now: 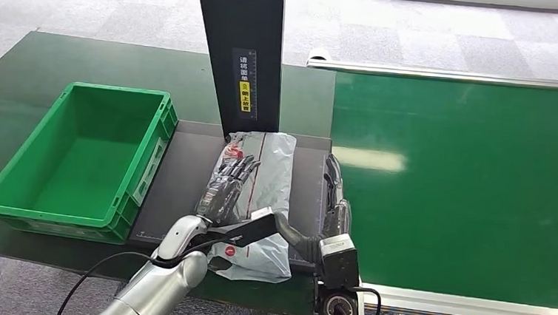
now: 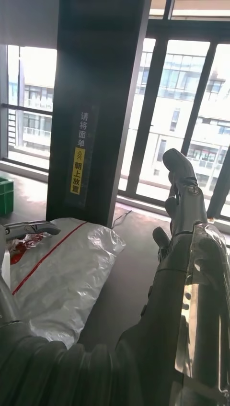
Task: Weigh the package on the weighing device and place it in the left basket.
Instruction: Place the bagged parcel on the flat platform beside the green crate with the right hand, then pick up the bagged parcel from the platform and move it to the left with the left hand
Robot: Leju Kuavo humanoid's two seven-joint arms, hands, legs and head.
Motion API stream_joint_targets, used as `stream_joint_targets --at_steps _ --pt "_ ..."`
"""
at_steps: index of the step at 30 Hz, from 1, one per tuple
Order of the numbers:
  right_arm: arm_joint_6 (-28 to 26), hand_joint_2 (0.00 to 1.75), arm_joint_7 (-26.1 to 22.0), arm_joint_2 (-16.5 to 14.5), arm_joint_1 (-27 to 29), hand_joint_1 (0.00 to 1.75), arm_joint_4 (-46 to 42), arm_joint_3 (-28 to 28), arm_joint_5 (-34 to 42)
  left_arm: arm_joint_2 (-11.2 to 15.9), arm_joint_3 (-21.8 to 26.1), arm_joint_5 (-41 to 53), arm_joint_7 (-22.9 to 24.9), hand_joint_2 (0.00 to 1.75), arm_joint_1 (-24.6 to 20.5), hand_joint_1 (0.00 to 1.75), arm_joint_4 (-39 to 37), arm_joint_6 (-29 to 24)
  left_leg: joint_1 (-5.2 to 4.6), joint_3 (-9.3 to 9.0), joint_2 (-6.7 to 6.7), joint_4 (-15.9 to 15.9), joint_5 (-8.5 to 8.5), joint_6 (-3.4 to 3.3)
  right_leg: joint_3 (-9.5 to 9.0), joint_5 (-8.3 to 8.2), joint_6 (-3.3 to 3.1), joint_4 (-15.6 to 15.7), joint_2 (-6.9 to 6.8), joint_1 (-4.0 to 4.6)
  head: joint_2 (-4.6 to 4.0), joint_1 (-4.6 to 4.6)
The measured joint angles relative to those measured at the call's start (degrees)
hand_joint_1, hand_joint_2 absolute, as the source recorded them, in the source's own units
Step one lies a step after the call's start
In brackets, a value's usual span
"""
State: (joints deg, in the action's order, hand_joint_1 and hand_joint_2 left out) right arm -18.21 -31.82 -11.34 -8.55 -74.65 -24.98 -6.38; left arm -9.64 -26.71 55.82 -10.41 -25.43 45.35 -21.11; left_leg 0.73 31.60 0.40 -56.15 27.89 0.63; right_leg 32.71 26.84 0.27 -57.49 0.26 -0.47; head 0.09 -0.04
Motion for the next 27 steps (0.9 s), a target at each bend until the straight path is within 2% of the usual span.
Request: stream_joint_targets --at_steps 10,15,19,22,27 --pt "-0.01 1.75 0.01 0.02 -0.16 0.0 -0.22 0.04 0.14 -0.38 -0.21 1.1 0.93 1.75 -1.19 0.0 -2.56 0.41 0.0 -0.02 -0.02 0.0 -0.01 0.0 -0.03 -0.01 0.0 0.0 -0.01 0.0 0.0 -0.01" --pt "-0.06 1.75 -0.46 0.15 -1.01 0.0 -1.26 -0.19 0.19 -1.16 -1.43 5.94 4.07 1.75 -5.39 0.0 -8.84 1.43 0.0 -0.11 -0.04 0.0 -0.01 0.0 -0.16 -0.01 0.0 0.0 -0.04 0.0 0.0 0.01" --pt "0.03 1.75 -0.26 0.46 -1.72 0.0 -2.61 -0.85 0.02 -2.28 -2.09 8.03 5.38 1.75 -9.32 1.72 -14.78 4.58 0.0 -0.38 -0.11 0.01 -0.01 0.0 -0.47 0.0 0.0 0.0 -0.11 0.0 0.0 0.0" --pt "0.2 1.75 0.14 0.67 -2.15 0.0 -2.92 -1.41 0.17 -3.06 -2.51 8.71 5.54 1.75 -11.02 1.75 -17.79 6.5 0.0 -0.58 -0.14 0.02 -0.01 0.0 -0.68 0.01 0.0 0.01 -0.18 -0.01 0.0 0.01" --pt "0.09 1.75 0.29 1.09 -2.19 0.0 -2.92 -1.64 1.34 -3.56 -2.32 7.03 2.39 1.75 -11.36 1.75 -19.85 6.02 0.0 -0.67 -0.15 0.02 -0.05 -0.02 -0.79 0.0 0.0 0.01 -0.24 -0.01 0.0 0.01"
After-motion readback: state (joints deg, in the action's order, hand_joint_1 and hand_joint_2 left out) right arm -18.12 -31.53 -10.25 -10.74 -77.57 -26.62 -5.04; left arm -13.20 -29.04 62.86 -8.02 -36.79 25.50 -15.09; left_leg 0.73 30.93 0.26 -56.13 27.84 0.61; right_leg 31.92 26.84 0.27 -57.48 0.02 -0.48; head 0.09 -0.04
